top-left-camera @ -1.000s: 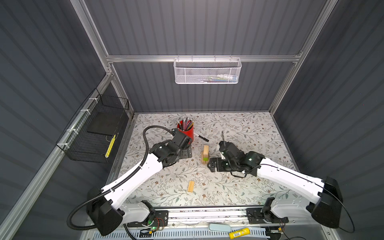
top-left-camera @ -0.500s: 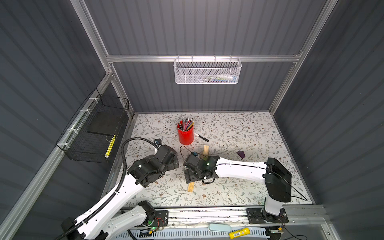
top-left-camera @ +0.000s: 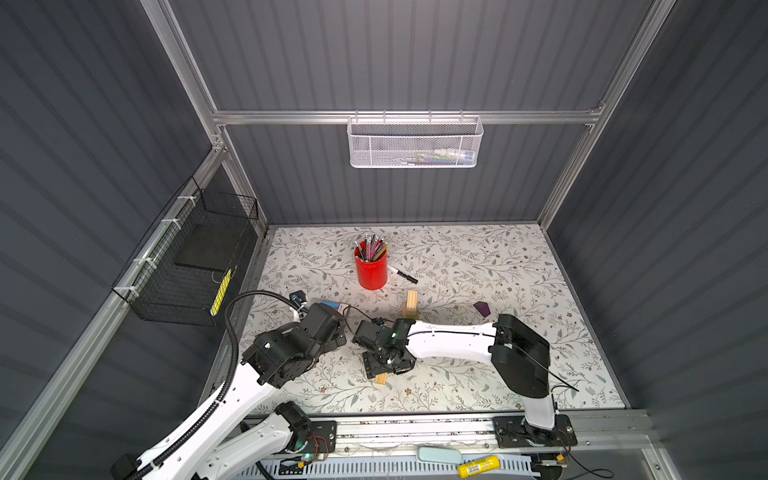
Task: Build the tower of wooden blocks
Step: 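Move the right gripper to the loose wooden block while the left gripper draws back, then grasp the loose wooden block with the right gripper and lift it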
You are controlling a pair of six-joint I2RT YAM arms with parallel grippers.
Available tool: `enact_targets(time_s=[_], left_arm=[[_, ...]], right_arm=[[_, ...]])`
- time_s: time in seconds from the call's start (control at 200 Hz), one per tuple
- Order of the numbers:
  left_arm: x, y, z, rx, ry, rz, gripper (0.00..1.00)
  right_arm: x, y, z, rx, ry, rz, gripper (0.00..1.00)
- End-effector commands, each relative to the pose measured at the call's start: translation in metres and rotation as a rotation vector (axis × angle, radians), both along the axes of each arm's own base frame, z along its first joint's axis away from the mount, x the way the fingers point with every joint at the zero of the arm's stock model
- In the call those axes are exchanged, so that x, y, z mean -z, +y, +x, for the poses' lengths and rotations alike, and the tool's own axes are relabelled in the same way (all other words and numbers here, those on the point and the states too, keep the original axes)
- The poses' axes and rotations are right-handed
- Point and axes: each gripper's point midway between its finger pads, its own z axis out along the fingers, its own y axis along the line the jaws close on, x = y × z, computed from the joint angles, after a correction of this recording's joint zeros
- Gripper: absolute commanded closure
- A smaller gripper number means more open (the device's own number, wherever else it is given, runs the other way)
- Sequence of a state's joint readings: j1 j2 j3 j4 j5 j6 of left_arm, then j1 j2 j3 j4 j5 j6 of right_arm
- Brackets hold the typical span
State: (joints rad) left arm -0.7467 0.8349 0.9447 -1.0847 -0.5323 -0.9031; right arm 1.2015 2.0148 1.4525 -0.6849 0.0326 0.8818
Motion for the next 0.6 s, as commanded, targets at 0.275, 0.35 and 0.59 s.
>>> enact_targets(time_s=[0.275, 0.35, 0.59], left_arm=[[0.005, 0.010, -0.005, -0.040, 0.016, 0.026, 0.01], [0.007, 0.007, -0.003, -0.036, 0.018, 0.018, 0.00], [0.009, 0.005, -0.002, -0.032, 0.030, 0.031, 0.00]], right_arm=[[0.007, -0.031, -0.017, -0.027, 0.033, -0.129, 0.29], [0.005, -0.030, -0.018, -0.029, 0.030, -0.099, 0.32], [0.018, -0.017, -0.019, -0.074, 0.076, -0.072, 0.42]])
